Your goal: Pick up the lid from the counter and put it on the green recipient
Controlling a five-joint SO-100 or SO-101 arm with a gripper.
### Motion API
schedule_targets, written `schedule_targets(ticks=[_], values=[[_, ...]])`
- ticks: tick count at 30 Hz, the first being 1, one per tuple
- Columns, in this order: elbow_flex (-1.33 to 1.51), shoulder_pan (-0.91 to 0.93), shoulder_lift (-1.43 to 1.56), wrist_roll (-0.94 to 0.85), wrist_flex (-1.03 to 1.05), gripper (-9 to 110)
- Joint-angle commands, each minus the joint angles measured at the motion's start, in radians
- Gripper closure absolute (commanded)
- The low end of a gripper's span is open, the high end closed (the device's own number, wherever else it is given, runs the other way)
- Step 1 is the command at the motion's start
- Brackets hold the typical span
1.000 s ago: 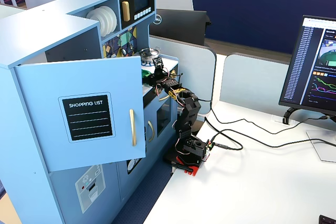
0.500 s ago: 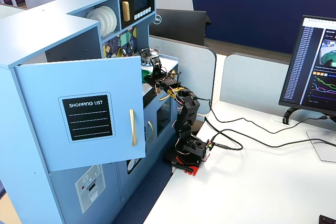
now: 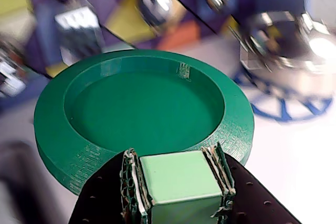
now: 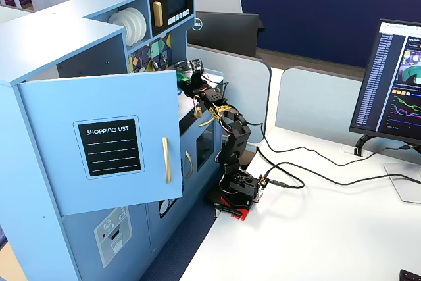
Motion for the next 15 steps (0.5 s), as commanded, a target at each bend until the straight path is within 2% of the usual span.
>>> schedule_targets(ticks=[1, 15], values=[[-0.189, -0.080, 0.114, 0.020, 0.086, 101], [-0.394, -0.402, 0.163, -0.114, 0.367, 101]])
